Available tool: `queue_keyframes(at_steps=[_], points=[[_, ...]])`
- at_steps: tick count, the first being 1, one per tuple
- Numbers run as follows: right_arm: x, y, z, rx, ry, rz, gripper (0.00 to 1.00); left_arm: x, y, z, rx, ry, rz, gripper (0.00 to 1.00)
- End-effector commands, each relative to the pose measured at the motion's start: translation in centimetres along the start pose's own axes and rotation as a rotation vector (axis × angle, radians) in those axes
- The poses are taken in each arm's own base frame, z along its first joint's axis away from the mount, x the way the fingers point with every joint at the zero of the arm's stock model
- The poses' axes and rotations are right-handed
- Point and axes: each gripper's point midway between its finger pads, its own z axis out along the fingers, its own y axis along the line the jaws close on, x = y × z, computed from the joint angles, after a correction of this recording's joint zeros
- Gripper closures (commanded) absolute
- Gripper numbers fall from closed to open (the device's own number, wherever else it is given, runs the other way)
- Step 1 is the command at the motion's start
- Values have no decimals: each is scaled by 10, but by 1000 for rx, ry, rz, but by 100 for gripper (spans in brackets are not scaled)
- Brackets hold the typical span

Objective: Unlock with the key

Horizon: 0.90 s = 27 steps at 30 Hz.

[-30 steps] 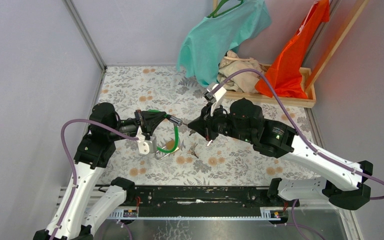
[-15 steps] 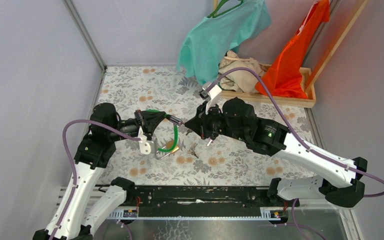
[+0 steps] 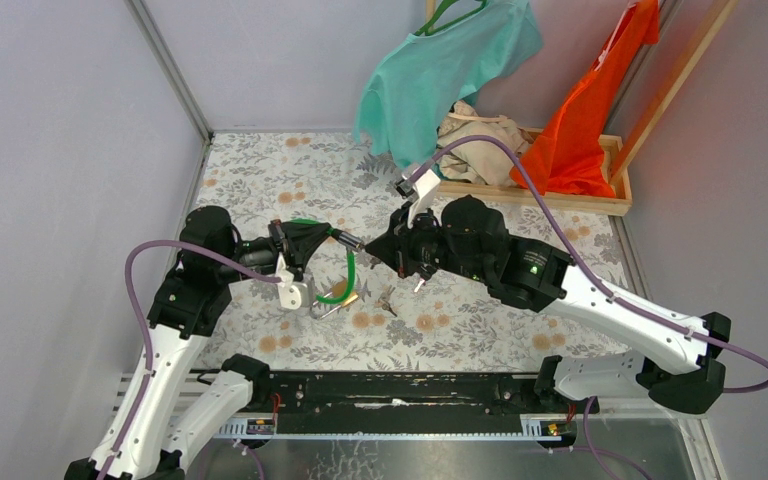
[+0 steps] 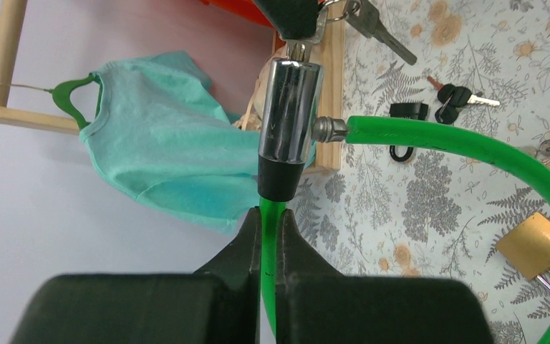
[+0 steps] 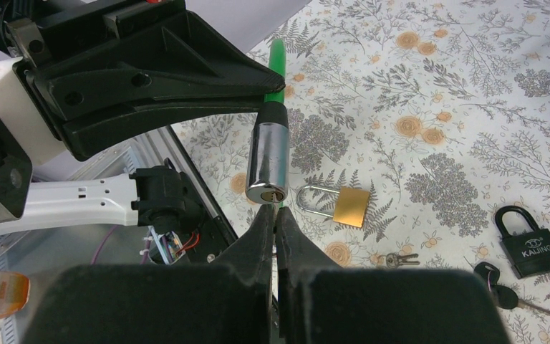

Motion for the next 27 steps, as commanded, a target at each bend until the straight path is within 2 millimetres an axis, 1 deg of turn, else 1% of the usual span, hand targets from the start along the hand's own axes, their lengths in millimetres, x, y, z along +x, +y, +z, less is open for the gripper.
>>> queue_keyframes(at_steps=[1,3,5,6,7,8,10,11,12,13,15,17,19,20,22,23,27], points=[[-33,17,17,-59,-111,-11,100,-34,29,0,-63,-111,101,100],[-36,16,24,-51,-120,-16,100,-34,29,1,-61,-109,96,100],[-38,14,27,-37,-125,-20,100,-30,34,2,-81,-86,68,100],[-39,11,25,-32,-131,-17,88,-26,36,2,-90,-67,60,100],[-41,8,21,-33,-144,-13,69,-22,38,1,-98,-45,55,100],[-38,2,17,-31,-153,-8,51,-17,39,1,-105,-20,47,100],[-39,-10,6,-24,-194,-1,25,-8,40,0,-118,21,26,100],[-36,-15,0,-18,-208,-1,16,-4,40,-1,-122,40,16,100],[-31,-20,-3,-14,-214,-3,10,-1,40,-1,-125,52,5,100],[-26,-23,-6,-15,-220,-8,7,2,39,-1,-127,65,-9,100],[-11,-26,-8,-24,-227,-14,5,6,38,0,-130,78,-30,100],[1,-30,-6,-29,-236,-13,5,7,39,0,-133,84,-40,100],[11,-30,-2,-51,-236,-12,10,8,44,0,-143,87,-59,100],[14,-23,0,-94,-234,-17,13,8,47,0,-151,90,-72,100],[18,-11,5,-170,-230,-21,19,10,52,1,-161,103,-96,100],[19,-7,9,-195,-224,-19,21,11,53,1,-166,111,-103,100],[18,0,24,-227,-219,-9,29,11,51,1,-168,116,-110,100]])
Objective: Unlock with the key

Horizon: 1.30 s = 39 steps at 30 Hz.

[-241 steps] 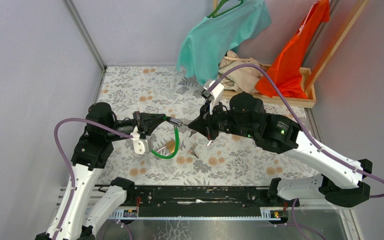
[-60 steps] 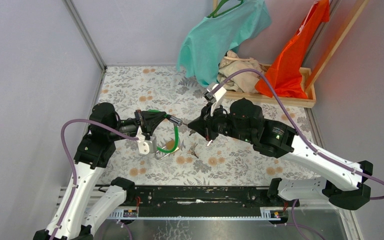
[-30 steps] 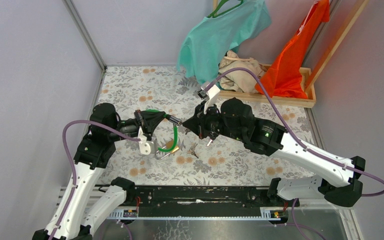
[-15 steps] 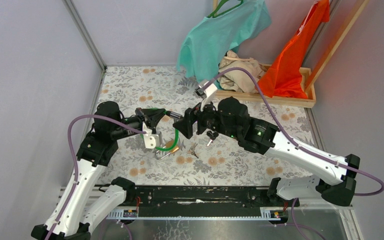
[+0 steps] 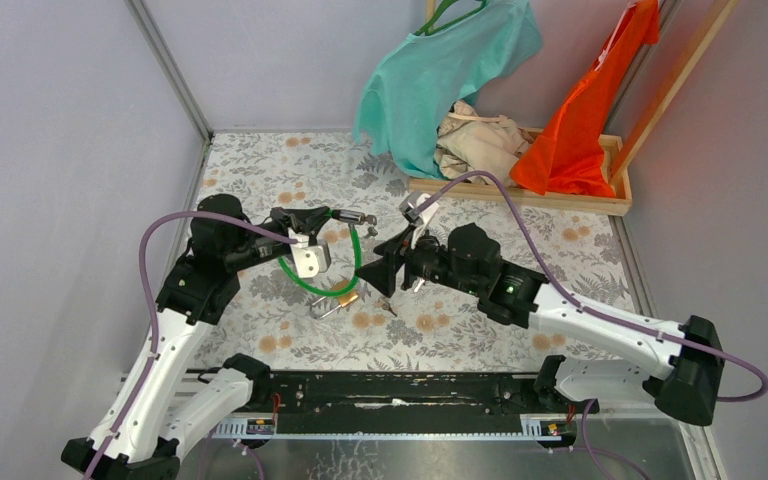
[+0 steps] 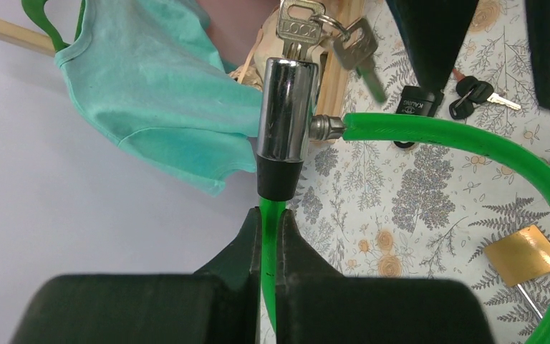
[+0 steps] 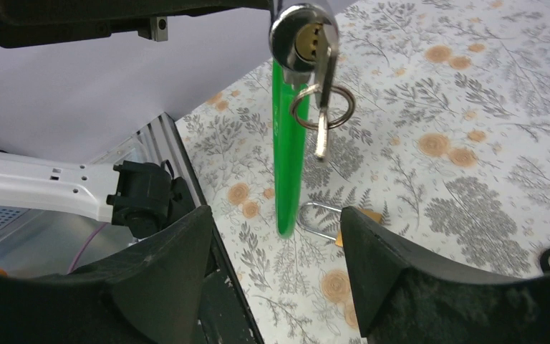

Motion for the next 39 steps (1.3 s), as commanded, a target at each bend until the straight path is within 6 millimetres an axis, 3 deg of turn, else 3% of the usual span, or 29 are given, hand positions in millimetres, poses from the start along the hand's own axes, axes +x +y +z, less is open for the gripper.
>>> queue_keyframes(at_steps=[1,7,9,10,11,12,17,20,24,31,33,39], points=[[-37,25,15,-121,-127,-2,32,-22,32,-8,-110,-36,53,100],[-38,11,35,-52,-155,22,58,-28,32,-9,-111,-54,40,100],[-40,11,38,-60,-163,10,75,-27,31,-8,-102,-52,24,100],[-41,12,37,-63,-165,-6,91,-26,30,-8,-93,-46,14,100],[-41,12,36,-63,-167,-21,99,-26,29,-8,-84,-40,-2,100],[-42,11,33,-57,-172,-38,100,-25,27,-8,-73,-35,-30,92],[-44,4,13,-25,-174,-160,100,-30,10,-5,13,-41,-266,22],[-45,7,2,-50,-176,-234,100,-35,-12,-4,101,-69,-364,13],[-49,16,-14,-104,-169,-278,100,-38,-29,-3,189,-76,-438,12],[-41,33,-27,-205,-101,-308,100,-55,-25,1,313,-114,-534,19],[-41,36,-28,-219,-98,-308,100,-60,-25,2,334,-131,-549,24],[-45,36,-29,-212,-110,-304,100,-53,-39,-2,406,-91,-546,58]])
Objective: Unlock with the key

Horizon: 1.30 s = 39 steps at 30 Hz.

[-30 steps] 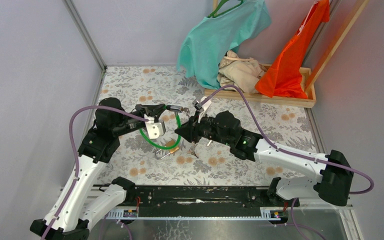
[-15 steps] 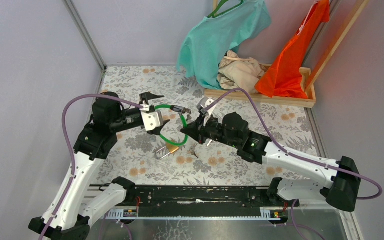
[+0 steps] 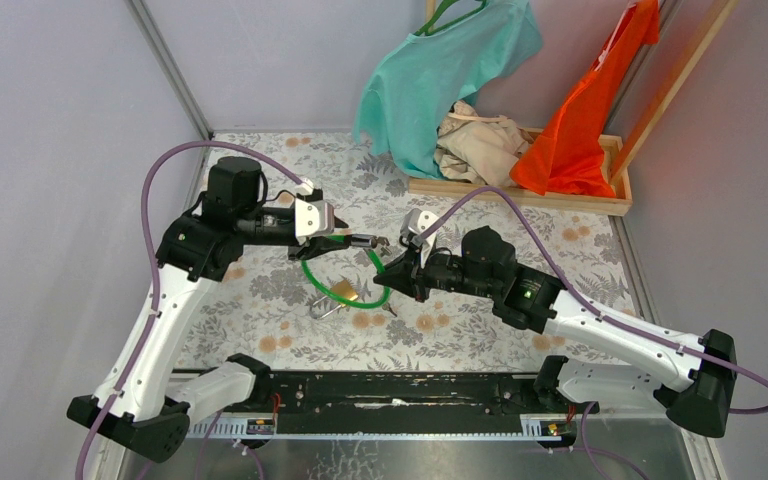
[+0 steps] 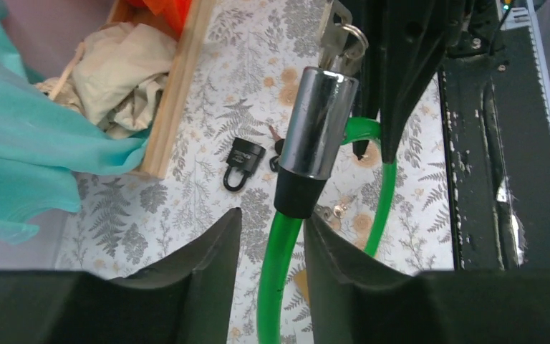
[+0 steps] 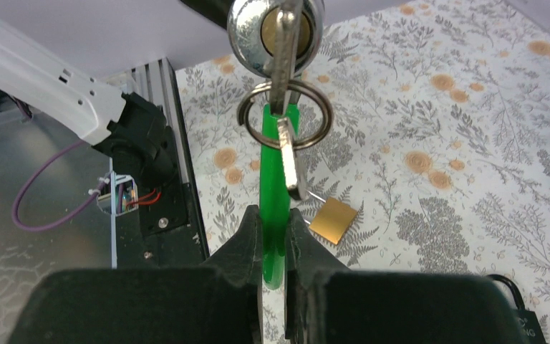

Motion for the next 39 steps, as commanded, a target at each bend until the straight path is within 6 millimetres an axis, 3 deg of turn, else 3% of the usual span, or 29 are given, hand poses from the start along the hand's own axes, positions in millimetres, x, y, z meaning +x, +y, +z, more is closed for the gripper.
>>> queue_keyframes(at_steps=[1,4,8,10,12,14,18,20,23,26,32,35,39], points=[[-62,8,-9,-30,-173,-64,100,6,-19,-2,87,30,-24,65],[-64,7,-11,-19,-186,-64,100,16,-21,-3,92,71,-36,67],[-67,7,-12,-19,-200,-66,100,20,-20,-3,82,89,-58,44],[-67,9,-12,-27,-200,-64,100,18,-19,-3,83,83,-60,41],[-67,9,-11,-32,-199,-60,100,16,-19,-2,88,75,-64,47],[-66,10,-10,-38,-196,-52,100,12,-18,-1,95,60,-69,60],[-64,13,-5,-54,-174,-22,99,6,-17,2,104,30,-89,99],[-63,11,-4,-44,-157,5,86,5,-14,2,91,29,-102,100],[-61,10,-10,-23,-118,27,52,10,-11,1,68,56,-88,100],[-54,6,-21,-13,-62,55,37,21,-2,0,26,105,-77,100],[-44,3,-57,-81,1,157,33,28,3,2,30,140,-98,100],[-62,-4,-66,-79,-46,181,33,34,2,4,41,153,-117,100],[-85,-22,-57,-37,-73,201,40,38,-1,6,55,161,-140,100]])
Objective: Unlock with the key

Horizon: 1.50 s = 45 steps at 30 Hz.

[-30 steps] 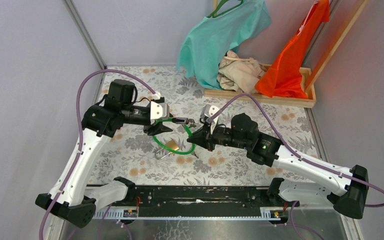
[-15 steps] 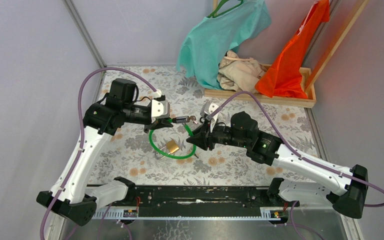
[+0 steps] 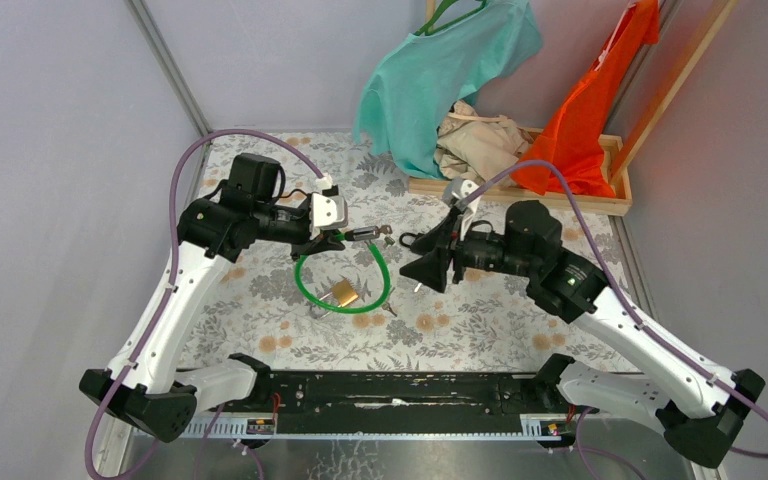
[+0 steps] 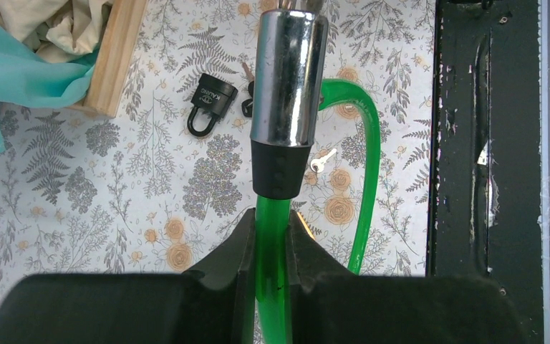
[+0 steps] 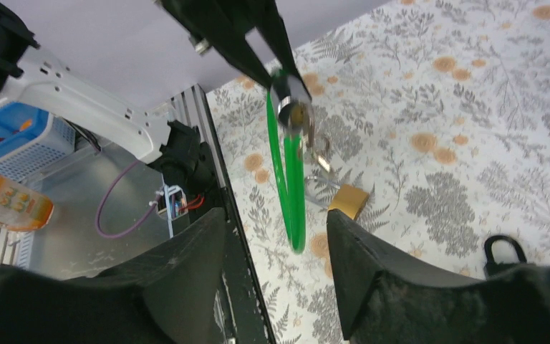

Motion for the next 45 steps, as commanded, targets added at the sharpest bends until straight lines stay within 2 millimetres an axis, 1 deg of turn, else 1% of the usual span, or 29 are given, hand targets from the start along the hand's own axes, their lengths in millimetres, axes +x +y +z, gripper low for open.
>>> queue_keyframes(at_steps=[1,5,7,10,13,16,23,24,26,30,33,36,38,45], points=[[-46,4,5,-38,-63,27,43,-11,-1,-5,-6,-22,11,100],[-63,-3,15,-66,-98,66,53,-6,-3,-5,-6,-7,5,100],[-65,-4,21,-83,-87,74,56,-5,-4,-5,-3,-3,3,100],[-68,0,27,-133,-75,84,57,-5,-4,-5,-3,-2,0,100],[-66,2,30,-161,-70,85,59,-5,-3,-5,-4,0,-2,100],[-62,1,32,-168,-66,78,64,-6,-3,-5,-4,-2,1,100],[-55,-5,40,-168,-46,95,82,-8,-4,-6,-1,-8,10,100],[-54,-6,41,-167,-42,98,82,-8,-3,-6,-2,-8,11,100],[-52,-8,42,-160,-38,100,77,-9,-3,-7,-3,-8,13,100],[-51,-11,44,-152,-37,100,78,-11,-5,-8,2,-13,16,100],[-50,-11,44,-153,-35,102,84,-14,-4,-9,-2,-20,25,100],[-48,-11,44,-152,-32,108,94,-19,-3,-11,-8,-27,37,100],[-46,-12,45,-155,-29,116,99,-22,-3,-12,-9,-35,42,100],[-31,-19,55,-148,-17,214,100,-32,8,-14,-57,-65,68,100]])
